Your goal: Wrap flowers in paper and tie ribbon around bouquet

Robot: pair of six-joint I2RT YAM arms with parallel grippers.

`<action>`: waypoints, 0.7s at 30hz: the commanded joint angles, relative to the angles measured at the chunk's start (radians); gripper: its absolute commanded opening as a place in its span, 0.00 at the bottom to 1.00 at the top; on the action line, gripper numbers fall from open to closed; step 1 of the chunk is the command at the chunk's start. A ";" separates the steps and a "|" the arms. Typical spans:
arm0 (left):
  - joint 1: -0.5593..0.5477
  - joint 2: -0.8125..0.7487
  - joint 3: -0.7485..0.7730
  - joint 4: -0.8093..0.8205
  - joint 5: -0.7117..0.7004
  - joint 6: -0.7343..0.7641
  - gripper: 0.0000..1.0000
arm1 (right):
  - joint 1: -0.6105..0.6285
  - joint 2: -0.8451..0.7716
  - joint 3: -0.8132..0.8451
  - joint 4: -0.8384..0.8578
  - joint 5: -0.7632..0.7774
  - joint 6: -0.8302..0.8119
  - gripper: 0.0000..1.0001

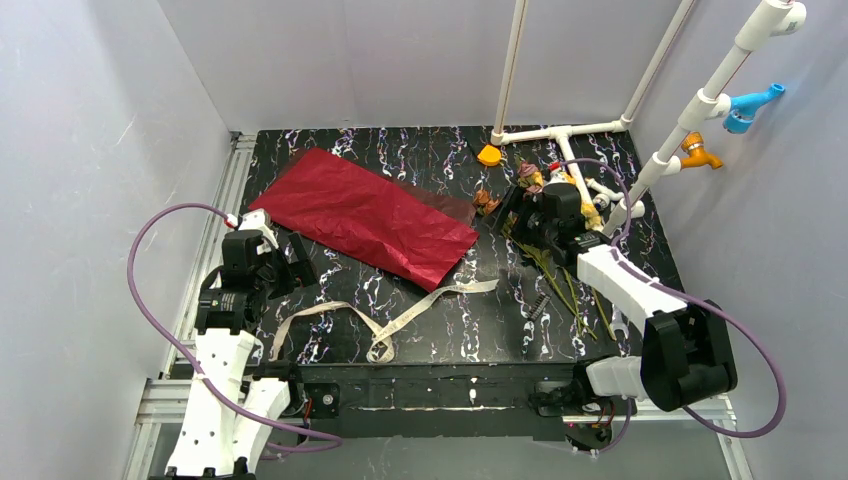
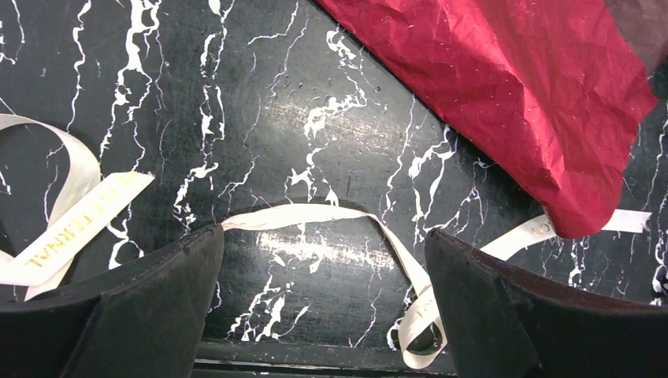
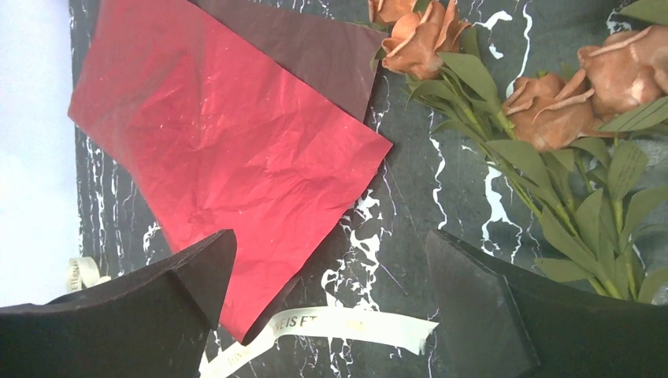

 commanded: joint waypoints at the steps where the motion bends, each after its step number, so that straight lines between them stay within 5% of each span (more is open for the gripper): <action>1: 0.004 -0.011 -0.002 0.006 0.053 0.008 1.00 | 0.010 0.014 0.091 -0.060 0.060 -0.030 1.00; 16: 0.004 -0.015 -0.006 0.011 0.063 0.006 1.00 | 0.041 0.182 0.151 0.068 -0.082 -0.023 1.00; 21: 0.004 -0.014 -0.007 0.011 0.063 0.006 1.00 | 0.047 0.271 0.162 0.090 -0.143 -0.017 0.88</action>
